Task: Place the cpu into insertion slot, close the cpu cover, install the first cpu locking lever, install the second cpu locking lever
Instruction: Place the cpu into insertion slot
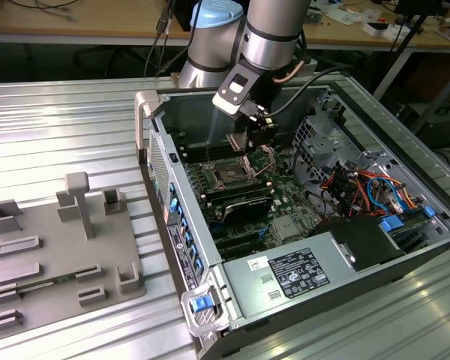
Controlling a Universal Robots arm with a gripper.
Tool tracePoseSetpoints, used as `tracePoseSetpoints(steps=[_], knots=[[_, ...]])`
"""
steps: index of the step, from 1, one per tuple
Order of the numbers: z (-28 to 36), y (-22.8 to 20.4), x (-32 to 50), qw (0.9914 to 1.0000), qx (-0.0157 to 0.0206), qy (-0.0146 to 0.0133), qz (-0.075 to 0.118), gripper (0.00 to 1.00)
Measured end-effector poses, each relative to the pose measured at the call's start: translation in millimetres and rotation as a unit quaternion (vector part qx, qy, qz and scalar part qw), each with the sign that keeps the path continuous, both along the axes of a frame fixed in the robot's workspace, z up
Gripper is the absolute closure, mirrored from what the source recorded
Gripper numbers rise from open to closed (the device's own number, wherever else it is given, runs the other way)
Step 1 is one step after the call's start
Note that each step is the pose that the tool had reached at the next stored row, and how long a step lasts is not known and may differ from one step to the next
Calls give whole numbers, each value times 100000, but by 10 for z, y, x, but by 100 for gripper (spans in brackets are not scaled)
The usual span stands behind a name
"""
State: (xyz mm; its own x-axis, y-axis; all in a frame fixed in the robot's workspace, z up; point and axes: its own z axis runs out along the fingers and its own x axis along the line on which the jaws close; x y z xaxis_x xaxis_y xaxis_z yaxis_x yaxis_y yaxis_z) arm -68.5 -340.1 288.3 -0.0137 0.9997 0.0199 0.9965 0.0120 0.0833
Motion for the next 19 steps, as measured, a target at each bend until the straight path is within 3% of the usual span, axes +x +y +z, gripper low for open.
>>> tracePoseSetpoints(steps=[19], knots=[[-41,0,0,100000,0,129,-1,45]])
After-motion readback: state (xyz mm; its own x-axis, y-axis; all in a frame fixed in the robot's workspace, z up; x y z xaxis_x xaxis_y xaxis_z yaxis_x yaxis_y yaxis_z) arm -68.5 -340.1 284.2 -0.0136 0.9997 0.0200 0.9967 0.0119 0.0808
